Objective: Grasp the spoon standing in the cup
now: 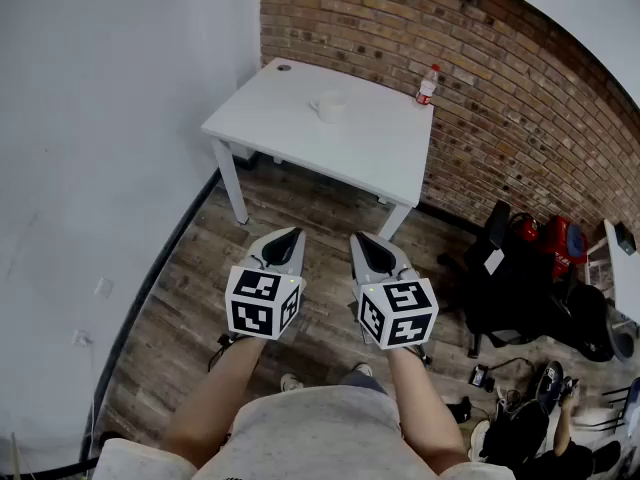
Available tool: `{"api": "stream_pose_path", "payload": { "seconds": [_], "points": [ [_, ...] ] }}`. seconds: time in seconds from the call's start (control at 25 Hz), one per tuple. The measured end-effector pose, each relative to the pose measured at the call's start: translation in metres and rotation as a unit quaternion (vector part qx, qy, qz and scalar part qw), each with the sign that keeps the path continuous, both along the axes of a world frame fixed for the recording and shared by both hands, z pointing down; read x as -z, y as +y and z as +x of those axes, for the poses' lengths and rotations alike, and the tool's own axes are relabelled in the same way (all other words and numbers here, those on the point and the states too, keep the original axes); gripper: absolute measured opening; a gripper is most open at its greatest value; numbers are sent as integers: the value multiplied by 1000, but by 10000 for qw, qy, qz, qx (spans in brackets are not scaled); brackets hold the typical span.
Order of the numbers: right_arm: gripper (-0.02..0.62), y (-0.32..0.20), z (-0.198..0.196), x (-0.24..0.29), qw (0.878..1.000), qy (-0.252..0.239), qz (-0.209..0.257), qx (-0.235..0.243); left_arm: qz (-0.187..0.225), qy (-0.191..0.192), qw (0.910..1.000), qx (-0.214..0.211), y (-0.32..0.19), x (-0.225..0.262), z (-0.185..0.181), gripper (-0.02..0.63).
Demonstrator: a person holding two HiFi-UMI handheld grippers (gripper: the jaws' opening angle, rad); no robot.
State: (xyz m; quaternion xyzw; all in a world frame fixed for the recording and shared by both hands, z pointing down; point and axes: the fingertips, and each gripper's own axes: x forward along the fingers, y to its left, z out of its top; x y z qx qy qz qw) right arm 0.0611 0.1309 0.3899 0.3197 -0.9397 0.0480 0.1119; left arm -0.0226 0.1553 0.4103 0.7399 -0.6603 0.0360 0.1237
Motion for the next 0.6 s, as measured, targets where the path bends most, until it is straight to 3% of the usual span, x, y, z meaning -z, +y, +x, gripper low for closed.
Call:
{"api": "stream_pose_path", "payload": {
  "seconds": [0.6],
  "points": [
    [6, -60, -43, -15, 9998, -127, -118, -128, -132, -70, 9999, 56, -54, -15, -51, -6]
  ]
}}
